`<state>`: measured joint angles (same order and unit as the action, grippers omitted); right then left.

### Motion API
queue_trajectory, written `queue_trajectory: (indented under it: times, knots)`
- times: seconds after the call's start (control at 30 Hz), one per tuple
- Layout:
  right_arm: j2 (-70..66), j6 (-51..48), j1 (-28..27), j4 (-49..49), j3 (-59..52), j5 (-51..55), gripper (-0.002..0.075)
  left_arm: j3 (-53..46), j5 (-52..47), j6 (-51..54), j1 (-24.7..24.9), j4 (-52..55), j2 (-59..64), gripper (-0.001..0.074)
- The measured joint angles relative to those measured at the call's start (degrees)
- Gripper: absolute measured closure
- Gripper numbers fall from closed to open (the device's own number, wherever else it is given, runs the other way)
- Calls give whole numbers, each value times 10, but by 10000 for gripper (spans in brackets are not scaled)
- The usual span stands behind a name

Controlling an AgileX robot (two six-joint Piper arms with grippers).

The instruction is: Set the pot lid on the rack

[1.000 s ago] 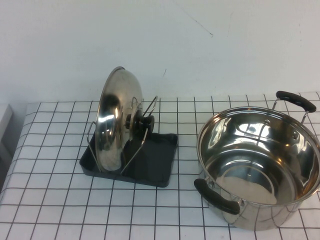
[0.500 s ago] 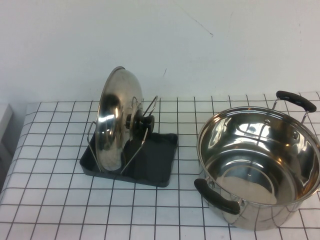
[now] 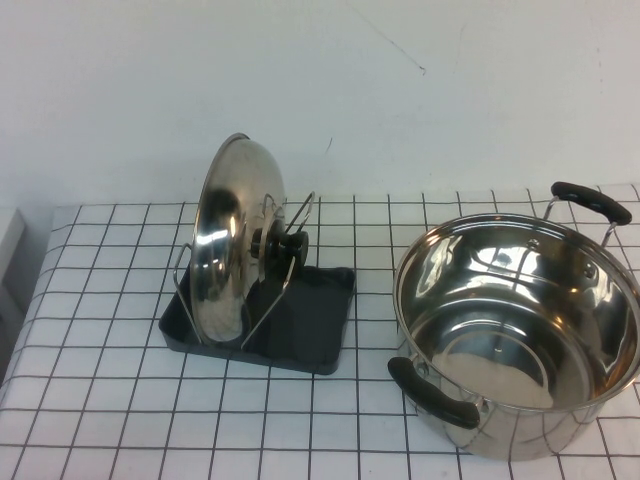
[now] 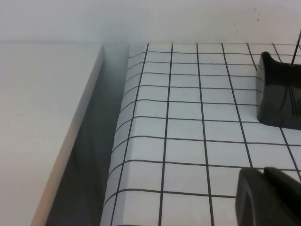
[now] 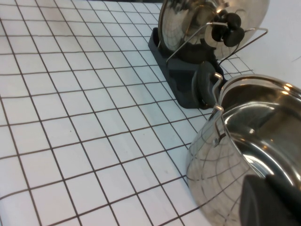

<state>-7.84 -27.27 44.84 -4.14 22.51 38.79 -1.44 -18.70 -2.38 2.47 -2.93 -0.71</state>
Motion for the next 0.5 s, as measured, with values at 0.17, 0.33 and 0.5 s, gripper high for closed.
queue_trajectory:
  times: [0.17, 0.33, 0.5]
  knots:
    - [0, 0, 0, 0, 0, 0, 727, 1, -4, 0, 18, 0, -1, 736]
    - [0, 0, 0, 0, 0, 4, 727, 1, -4, -1, 32, 0, -1, 736]
    - [0, 0, 0, 0, 0, 4, 727, 1, -4, -4, 32, 0, -1, 736]
